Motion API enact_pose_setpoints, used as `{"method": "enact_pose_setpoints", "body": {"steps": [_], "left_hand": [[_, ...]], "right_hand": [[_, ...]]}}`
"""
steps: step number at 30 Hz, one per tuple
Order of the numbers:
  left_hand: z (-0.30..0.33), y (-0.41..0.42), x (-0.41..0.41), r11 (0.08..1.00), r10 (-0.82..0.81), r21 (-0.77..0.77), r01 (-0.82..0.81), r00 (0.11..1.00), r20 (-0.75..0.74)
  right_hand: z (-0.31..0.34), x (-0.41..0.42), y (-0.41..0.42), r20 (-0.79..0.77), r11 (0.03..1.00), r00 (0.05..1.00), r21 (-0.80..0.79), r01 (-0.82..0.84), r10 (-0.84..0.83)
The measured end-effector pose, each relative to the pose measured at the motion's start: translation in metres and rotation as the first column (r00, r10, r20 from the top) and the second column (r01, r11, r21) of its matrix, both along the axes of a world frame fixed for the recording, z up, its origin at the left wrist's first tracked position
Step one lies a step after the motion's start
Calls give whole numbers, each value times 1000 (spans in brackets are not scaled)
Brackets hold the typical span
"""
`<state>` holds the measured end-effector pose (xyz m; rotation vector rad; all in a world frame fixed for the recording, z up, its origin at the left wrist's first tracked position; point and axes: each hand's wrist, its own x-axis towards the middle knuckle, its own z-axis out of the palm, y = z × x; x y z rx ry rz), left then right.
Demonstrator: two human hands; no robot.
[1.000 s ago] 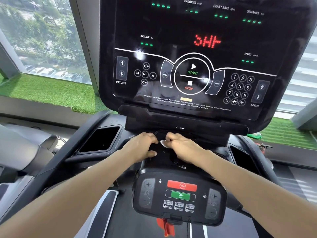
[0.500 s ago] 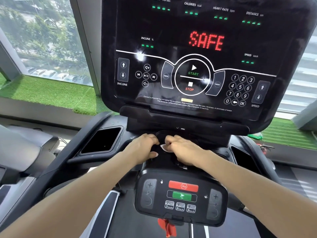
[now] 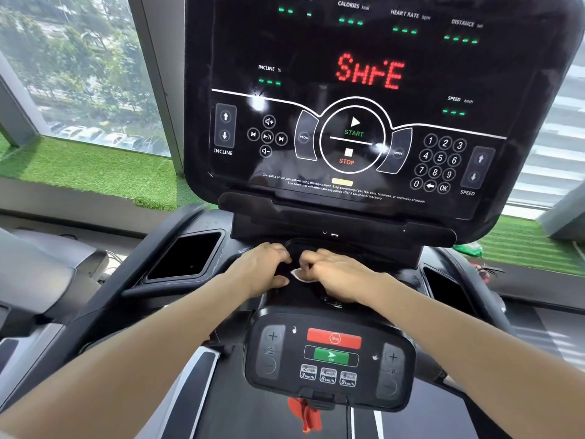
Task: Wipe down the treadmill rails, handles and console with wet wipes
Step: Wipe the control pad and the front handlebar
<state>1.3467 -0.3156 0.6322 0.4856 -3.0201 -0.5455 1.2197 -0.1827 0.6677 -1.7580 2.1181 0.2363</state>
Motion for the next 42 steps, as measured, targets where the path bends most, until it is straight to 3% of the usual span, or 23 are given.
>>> {"method": "enact_pose_setpoints", "body": {"steps": [7,15,20,27,33,37,42], "left_hand": [[-3,0,2,1000,7,24,-7,1000,-25],[-3,0,3,999,2,32,-2,1000,-17],[-5,-1,3,999,6,42,-5,1000,-22],[-5,1,2,1000,10,17,-10,1000,-1],[-9,-1,4,998,18,68,-17,1000,-21],[-7,-2,4,998,-2,61,2,1000,4],[-6,0,9,992,53,115,-43,995,-82]], "right_hand": [[1,-7,19,-19,999,1000,33,24,-24],[4,-9,17,-110,923,922,-155,353,-371],[2,-1,1,33,857,870,-162,490,-491],[-3,18,-21,122,956,961,-129,264,-249],[1,-2,8,-145,924,913,-85,372,-381],[-9,0,-7,-108,906,900,-65,417,-422],[-7,-2,-4,-88,957,954,-62,283,-288]]}}
